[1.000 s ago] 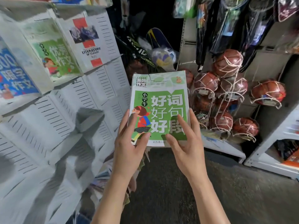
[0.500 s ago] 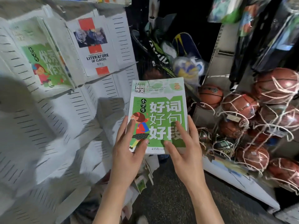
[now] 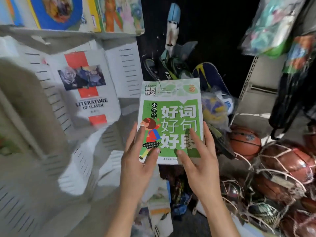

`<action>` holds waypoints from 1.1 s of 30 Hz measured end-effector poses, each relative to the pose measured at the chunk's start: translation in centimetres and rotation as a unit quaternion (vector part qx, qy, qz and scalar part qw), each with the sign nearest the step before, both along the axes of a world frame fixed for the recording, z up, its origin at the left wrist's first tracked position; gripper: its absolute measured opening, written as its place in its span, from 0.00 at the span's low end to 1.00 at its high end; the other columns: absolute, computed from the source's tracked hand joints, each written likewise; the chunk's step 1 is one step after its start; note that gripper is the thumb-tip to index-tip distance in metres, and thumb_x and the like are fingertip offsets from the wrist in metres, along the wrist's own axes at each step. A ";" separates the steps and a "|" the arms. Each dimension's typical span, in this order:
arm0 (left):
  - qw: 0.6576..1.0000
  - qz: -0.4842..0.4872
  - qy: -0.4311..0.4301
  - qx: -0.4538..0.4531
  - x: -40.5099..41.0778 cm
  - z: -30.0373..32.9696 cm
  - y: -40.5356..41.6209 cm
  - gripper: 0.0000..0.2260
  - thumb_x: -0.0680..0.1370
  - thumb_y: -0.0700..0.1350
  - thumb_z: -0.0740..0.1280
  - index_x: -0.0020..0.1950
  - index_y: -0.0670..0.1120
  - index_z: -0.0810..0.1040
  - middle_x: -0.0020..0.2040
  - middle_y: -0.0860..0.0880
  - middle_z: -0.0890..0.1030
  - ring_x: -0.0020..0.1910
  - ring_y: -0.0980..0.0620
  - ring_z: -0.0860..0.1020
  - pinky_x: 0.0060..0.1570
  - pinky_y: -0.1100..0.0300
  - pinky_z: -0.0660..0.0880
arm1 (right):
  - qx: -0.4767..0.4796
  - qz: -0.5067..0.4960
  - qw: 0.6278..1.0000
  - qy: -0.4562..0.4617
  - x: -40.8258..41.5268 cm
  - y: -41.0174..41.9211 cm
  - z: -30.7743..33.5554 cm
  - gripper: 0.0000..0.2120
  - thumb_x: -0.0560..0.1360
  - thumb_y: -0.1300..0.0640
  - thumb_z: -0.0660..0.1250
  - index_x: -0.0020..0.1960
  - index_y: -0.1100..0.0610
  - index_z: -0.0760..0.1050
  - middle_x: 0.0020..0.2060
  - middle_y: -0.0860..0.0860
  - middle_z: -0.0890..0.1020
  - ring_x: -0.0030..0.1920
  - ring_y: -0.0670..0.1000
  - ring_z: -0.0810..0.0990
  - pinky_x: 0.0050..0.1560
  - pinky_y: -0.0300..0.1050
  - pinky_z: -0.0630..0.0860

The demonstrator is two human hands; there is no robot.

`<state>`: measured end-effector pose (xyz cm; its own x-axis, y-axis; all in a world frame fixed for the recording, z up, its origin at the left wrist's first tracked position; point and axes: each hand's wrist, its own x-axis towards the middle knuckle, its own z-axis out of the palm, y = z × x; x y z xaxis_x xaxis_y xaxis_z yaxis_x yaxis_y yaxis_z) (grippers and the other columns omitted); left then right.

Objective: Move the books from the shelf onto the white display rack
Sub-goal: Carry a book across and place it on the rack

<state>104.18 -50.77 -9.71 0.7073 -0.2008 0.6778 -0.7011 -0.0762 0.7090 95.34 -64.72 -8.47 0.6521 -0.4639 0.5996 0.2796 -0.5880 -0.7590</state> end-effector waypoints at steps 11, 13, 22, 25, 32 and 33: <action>0.996 0.077 0.036 0.032 9.2 -0.6 -4.0 0.29 0.77 0.41 0.73 0.75 0.53 0.66 0.77 0.53 0.64 0.71 0.74 0.60 0.64 0.80 0.58 | 0.001 0.071 0.997 -0.038 11.9 -5.3 -2.0 0.29 0.75 0.62 0.70 0.73 0.51 0.66 0.78 0.47 0.56 0.68 0.32 0.68 0.45 0.31 0.79; 0.994 0.100 0.038 0.035 10.6 -0.3 -4.7 0.30 0.76 0.41 0.73 0.75 0.52 0.67 0.75 0.52 0.67 0.71 0.72 0.61 0.65 0.78 0.60 | -0.011 0.085 0.995 -0.057 14.1 -6.3 -2.1 0.28 0.76 0.57 0.70 0.74 0.48 0.66 0.79 0.45 0.56 0.75 0.42 0.64 0.50 0.32 0.79; 0.974 0.214 0.041 0.068 17.6 1.9 -8.4 0.33 0.77 0.53 0.70 0.75 0.71 0.57 0.79 0.60 0.60 0.75 0.59 0.64 0.68 0.48 0.72 | -0.054 0.141 0.983 -0.109 25.0 -11.0 -1.1 0.30 0.76 0.54 0.70 0.75 0.51 0.65 0.79 0.40 0.54 0.78 0.46 0.57 0.73 0.41 0.63; 0.959 0.262 0.054 0.090 19.7 1.7 -9.6 0.33 0.78 0.51 0.69 0.77 0.69 0.55 0.80 0.60 0.58 0.67 0.72 0.60 0.62 0.58 0.69 | -0.062 0.164 0.978 -0.115 28.3 -11.8 -1.7 0.30 0.77 0.52 0.68 0.76 0.55 0.64 0.80 0.44 0.54 0.79 0.47 0.54 0.75 0.44 0.60; 0.942 0.300 0.091 0.122 21.7 1.6 -11.2 0.34 0.79 0.46 0.69 0.76 0.64 0.52 0.81 0.54 0.55 0.70 0.61 0.68 0.62 0.59 0.67 | -0.065 0.208 0.968 -0.127 32.7 -13.0 -2.9 0.32 0.77 0.58 0.70 0.77 0.55 0.61 0.80 0.48 0.52 0.79 0.49 0.53 0.76 0.53 0.60; 0.940 0.307 0.087 0.120 21.9 1.6 -11.3 0.34 0.78 0.45 0.70 0.76 0.63 0.54 0.81 0.53 0.55 0.71 0.62 0.67 0.62 0.62 0.66 | -0.066 0.215 0.965 -0.136 33.0 -13.0 -2.8 0.31 0.77 0.57 0.70 0.77 0.56 0.61 0.80 0.50 0.53 0.79 0.50 0.54 0.75 0.56 0.62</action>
<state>126.10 -62.07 -8.09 0.8359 0.1480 0.5286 -0.3483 -0.6013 0.7191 128.35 -77.74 -11.30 0.5774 -0.0938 0.8111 0.6973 -0.4600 -0.5497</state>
